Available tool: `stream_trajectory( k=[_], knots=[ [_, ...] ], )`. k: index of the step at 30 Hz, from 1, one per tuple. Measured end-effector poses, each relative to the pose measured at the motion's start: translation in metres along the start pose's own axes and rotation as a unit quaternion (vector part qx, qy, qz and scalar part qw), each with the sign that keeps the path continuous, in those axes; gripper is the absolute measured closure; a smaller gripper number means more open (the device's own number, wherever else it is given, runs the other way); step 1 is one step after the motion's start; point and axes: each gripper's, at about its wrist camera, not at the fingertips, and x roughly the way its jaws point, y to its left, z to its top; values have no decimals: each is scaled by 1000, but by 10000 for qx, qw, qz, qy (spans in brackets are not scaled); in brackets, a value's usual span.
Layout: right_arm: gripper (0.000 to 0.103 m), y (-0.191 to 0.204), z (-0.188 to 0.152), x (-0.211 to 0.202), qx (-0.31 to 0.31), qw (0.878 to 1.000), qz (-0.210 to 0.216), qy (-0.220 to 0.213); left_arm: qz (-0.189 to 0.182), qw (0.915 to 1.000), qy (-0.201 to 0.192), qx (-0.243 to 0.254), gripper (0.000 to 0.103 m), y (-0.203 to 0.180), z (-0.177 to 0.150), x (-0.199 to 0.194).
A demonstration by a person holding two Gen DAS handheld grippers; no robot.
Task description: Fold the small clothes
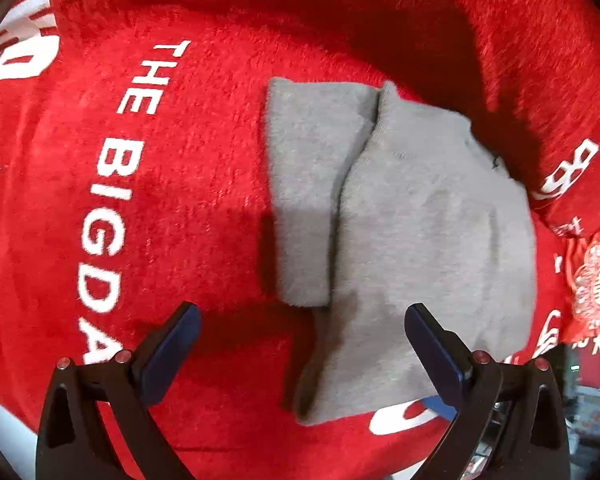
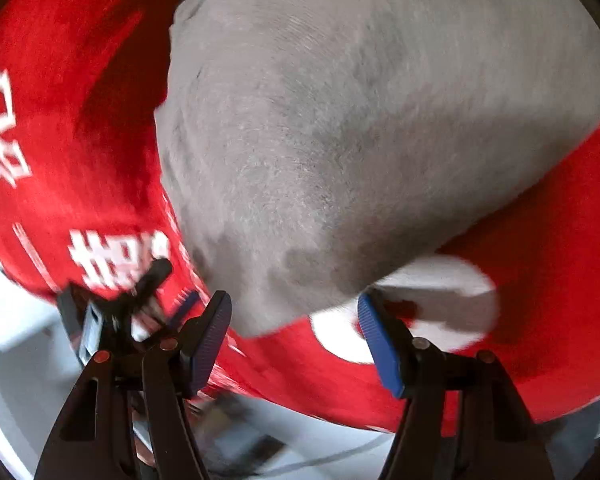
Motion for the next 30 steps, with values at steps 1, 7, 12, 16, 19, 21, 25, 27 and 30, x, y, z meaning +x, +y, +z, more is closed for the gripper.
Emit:
stream_trajectory(
  k=[1, 7, 12, 16, 19, 21, 25, 27, 30],
  knots=[
    [34, -1, 1, 3, 123, 9998, 146, -50, -46, 10000, -13, -23, 1, 1, 1, 1],
    [69, 5, 12, 19, 703, 9941, 819, -84, -779, 9964, 224, -250, 1, 6, 13, 12],
    [95, 16, 23, 8, 756, 9872, 1404, 12, -1454, 9872, 431, -496, 1, 3, 21, 25],
    [95, 46, 24, -16, -13, 9893, 1457, 32, -2072, 9737, 635, -704, 1, -13, 32, 40],
    [95, 57, 23, -19, -355, 9912, 1267, 116, -2228, 9708, 664, -598, 1, -37, 40, 48],
    [95, 53, 20, -20, -425, 9927, 1113, 186, -2187, 9729, 590, -464, 8, -55, 43, 52],
    [93, 37, 10, -10, -443, 9961, 543, 533, -1699, 9833, 641, -150, 65, -75, 42, 62],
    [91, 36, 6, -11, -663, 9949, 51, 764, -1323, 9892, 621, 114, 65, -84, 40, 66],
    [91, 40, 6, -26, -1073, 9895, -365, 898, -1200, 9907, 609, 222, 65, -89, 38, 67]
  ],
)
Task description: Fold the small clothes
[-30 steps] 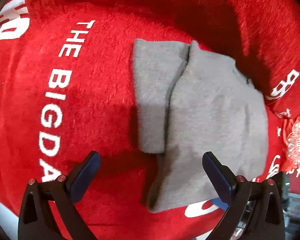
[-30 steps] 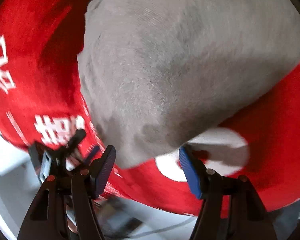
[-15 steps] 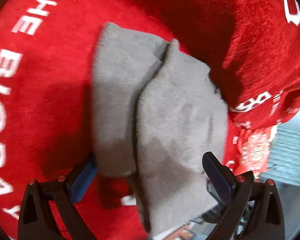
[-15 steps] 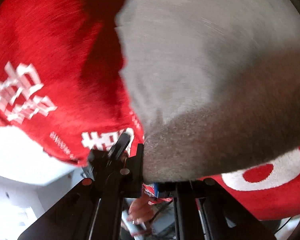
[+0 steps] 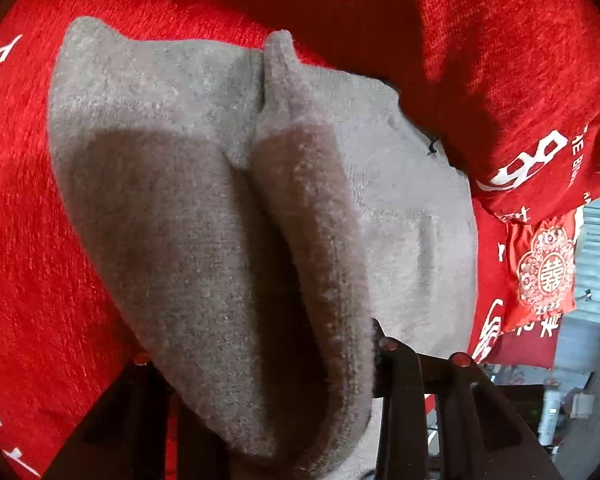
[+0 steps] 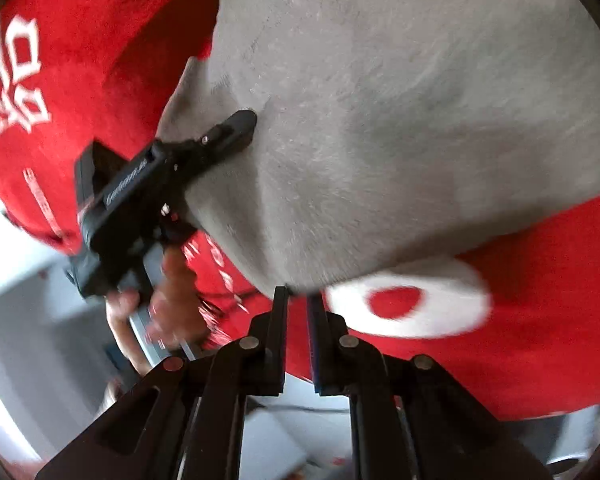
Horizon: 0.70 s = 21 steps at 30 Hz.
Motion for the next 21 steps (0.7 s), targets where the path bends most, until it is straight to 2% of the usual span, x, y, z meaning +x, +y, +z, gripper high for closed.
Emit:
stream_trajectory(
  k=[3, 5, 8, 9, 11, 15, 19, 21],
  knots=[
    [91, 8, 6, -30, -371, 9990, -173, -197, 15, 9999, 15, -137, 65, -4, 3, 5],
    [91, 14, 16, -50, -560, 9966, -338, -495, 37, 9999, -2, -156, 65, -3, 3, 7],
    [91, 23, 39, -68, -820, 9865, -952, -1054, 253, 9997, -66, -19, 65, -12, 2, 9],
    [91, 25, 50, -68, -850, 9828, -1185, -1133, 323, 9994, -116, 49, 65, -16, 2, 9],
    [91, 25, 70, -62, -843, 9792, -1378, -1229, 437, 9987, -209, 139, 69, -16, 0, 6],
    [93, 11, 93, -30, -853, 9789, -1664, -824, 444, 9981, -419, 60, 77, -25, -2, 2],
    [93, 6, 92, -32, -985, 9819, -1420, -782, 208, 9966, -767, 217, 77, -52, -5, -21],
    [93, 0, 92, -37, -883, 9859, -1238, -700, 39, 9949, -895, 456, 77, -81, -5, -29]
  ],
)
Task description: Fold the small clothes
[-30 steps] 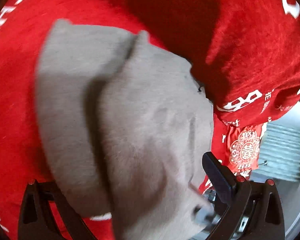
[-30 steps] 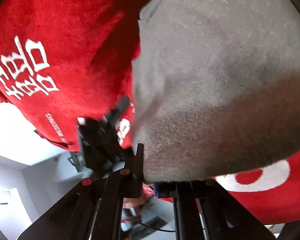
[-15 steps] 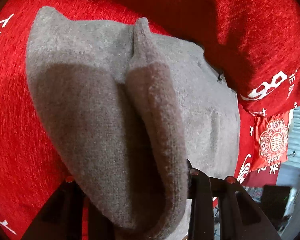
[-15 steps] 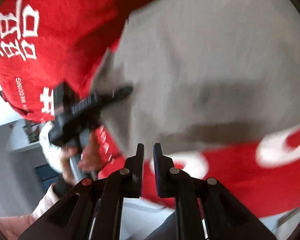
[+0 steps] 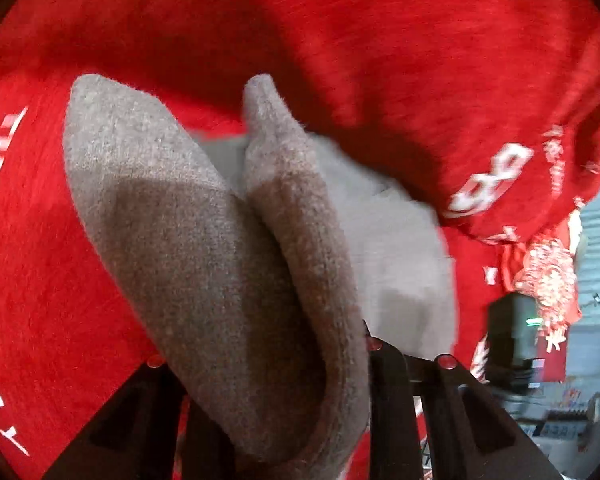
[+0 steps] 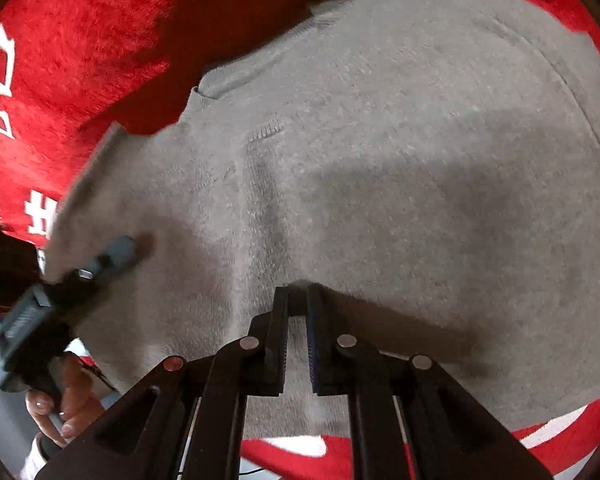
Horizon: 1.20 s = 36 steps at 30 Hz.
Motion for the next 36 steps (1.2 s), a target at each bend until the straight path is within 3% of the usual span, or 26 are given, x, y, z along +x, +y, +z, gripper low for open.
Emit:
stream_trajectory(
  k=[5, 9, 11, 15, 18, 19, 20, 21, 26, 28, 31, 33, 36],
  knots=[
    [93, -28, -2, -39, 182, 9991, -99, -374, -181, 9968, -69, 773, 77, -87, 7, 6],
    [93, -67, -3, -84, 627, 9939, 13, -912, -146, 9895, 77, 1433, 77, -158, 1, 36],
    [93, -89, -5, -97, 838, 9908, 34, -1064, -8, 9847, 261, 1721, 77, -188, -5, 63],
    [93, -125, -15, -99, 1312, 9854, 419, -1002, 718, 9688, 740, 2253, 76, -230, -22, 128],
    [93, -137, -22, -95, 1454, 9840, 458, -919, 1051, 9641, 850, 2286, 71, -232, -33, 141],
    [93, -141, -25, -94, 1486, 9830, 576, -912, 938, 9664, 875, 2227, 56, -233, -36, 140],
    [93, -142, -26, -92, 1498, 9824, 654, -908, 810, 9683, 877, 2193, 49, -236, -37, 140],
    [93, -147, -27, -95, 1496, 9821, 721, -894, 653, 9696, 848, 2200, 48, -241, -40, 138],
    [93, -165, -28, -100, 1620, 9777, 1076, -797, 589, 9561, 836, 2745, 48, -274, -50, 135],
    [92, -173, -25, -102, 1769, 9713, 1358, -824, 456, 9575, 708, 2759, 48, -275, -50, 117],
    [92, -192, -25, -105, 2184, 9477, 2120, -959, 450, 9652, 333, 2555, 47, -265, -42, 92],
    [92, -208, -27, -102, 2562, 9238, 2670, -983, 699, 9705, 135, 2302, 47, -235, -31, 69],
    [92, -230, -28, -95, 2878, 9025, 3045, -994, 1229, 9743, -28, 1886, 47, -190, -19, 53]
  ],
)
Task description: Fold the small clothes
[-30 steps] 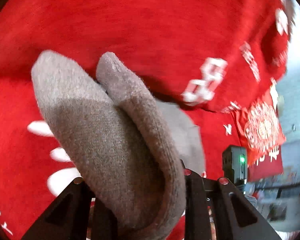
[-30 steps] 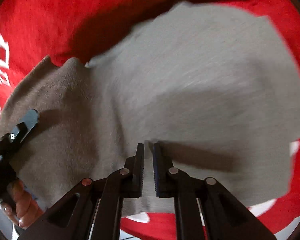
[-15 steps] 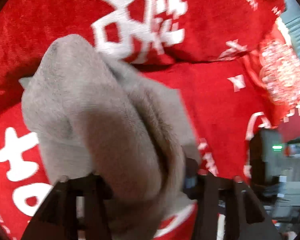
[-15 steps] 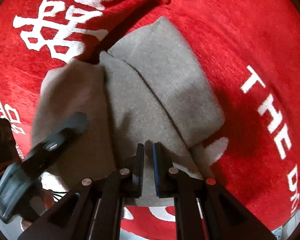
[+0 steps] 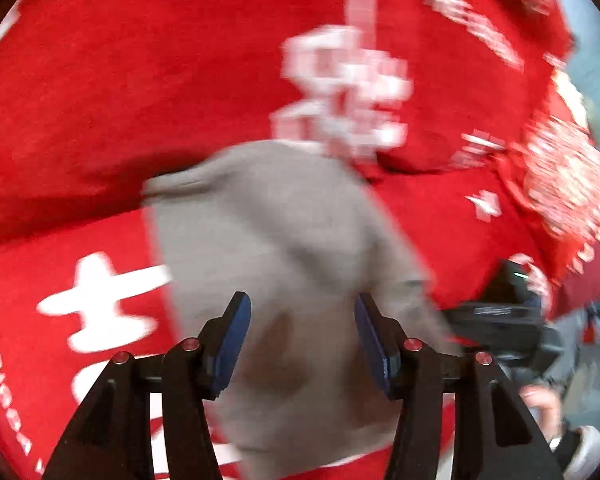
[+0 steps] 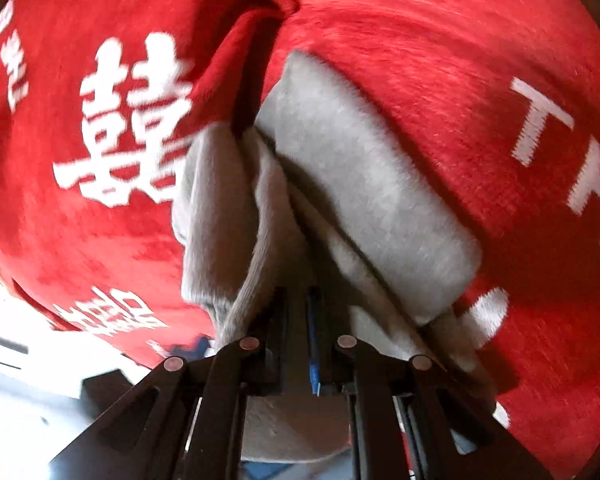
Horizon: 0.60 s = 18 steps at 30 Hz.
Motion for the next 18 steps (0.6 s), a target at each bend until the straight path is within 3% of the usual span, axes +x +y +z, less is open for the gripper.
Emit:
stream_trajectory(
  k=[3, 5, 8, 12, 15, 16, 17, 18],
  knots=[
    [68, -17, 6, -9, 329, 9991, 228, -128, 462, 9974, 250, -501, 47, 43, -10, 13],
    [49, -7, 20, -24, 492, 9974, 479, -233, 596, 9942, 386, -810, 47, 69, -18, 21],
    [42, -13, 25, -30, 665, 9927, 981, -245, 701, 9915, 511, -969, 47, 85, -30, 33],
    [41, 13, 39, -15, 235, 9962, 843, -19, 699, 9908, 648, -959, 47, 84, -35, 46],
    [44, 56, 49, 11, -553, 9981, -108, 243, 739, 9914, 631, -876, 47, 83, -36, 50],
    [73, 71, 50, 17, -941, 9934, -571, 336, 747, 9914, 628, -867, 47, 83, -35, 51],
    [89, 86, 48, 24, -1334, 9851, -1009, 401, 760, 9913, 630, -873, 47, 84, -35, 51],
    [89, 99, 44, 27, -1718, 9742, -1397, 429, 777, 9911, 628, -882, 47, 83, -35, 50]
  ],
)
